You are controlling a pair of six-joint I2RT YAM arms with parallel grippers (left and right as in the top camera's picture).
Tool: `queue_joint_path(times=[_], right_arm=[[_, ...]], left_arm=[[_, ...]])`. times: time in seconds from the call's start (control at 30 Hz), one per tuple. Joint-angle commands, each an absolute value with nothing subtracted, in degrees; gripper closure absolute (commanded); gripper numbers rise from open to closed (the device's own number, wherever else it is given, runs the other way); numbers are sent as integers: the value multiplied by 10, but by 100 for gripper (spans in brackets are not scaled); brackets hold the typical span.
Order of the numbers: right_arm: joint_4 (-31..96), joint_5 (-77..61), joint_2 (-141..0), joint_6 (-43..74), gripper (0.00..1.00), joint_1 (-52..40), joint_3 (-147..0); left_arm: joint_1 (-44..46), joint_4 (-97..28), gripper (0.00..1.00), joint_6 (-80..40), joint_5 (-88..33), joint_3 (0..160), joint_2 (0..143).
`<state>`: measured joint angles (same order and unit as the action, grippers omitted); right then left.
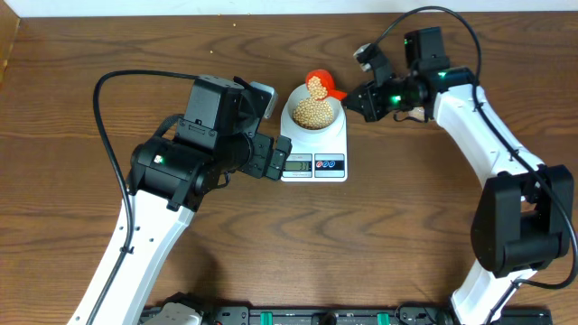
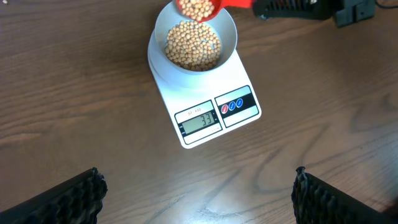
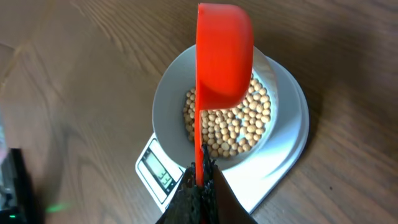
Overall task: Scoop item into bowl and weigh 50g on scale
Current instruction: 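Tilt the scoop to pour soybeans into the bowl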
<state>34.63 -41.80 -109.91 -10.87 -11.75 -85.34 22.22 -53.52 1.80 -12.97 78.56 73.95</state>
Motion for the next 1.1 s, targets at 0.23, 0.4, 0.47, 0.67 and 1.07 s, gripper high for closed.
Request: queue_joint_path(times=[0.23, 0.4, 0.47, 0.67, 1.07], right_arm=[[345, -317, -1101, -181, 99, -169, -877], [345, -284, -1101, -186, 99, -185, -882], [345, -276, -1100, -190, 99, -189, -882], [362, -254, -1091, -208, 99, -192, -882], [371, -249, -1067, -235, 99, -192, -882]], left_arm=[[220, -535, 2, 28, -124, 789, 744], [220, -535, 2, 28, -124, 789, 744], [220, -535, 2, 28, -124, 789, 744], [220, -535, 2, 28, -124, 789, 744], [220, -535, 2, 28, -124, 789, 744]])
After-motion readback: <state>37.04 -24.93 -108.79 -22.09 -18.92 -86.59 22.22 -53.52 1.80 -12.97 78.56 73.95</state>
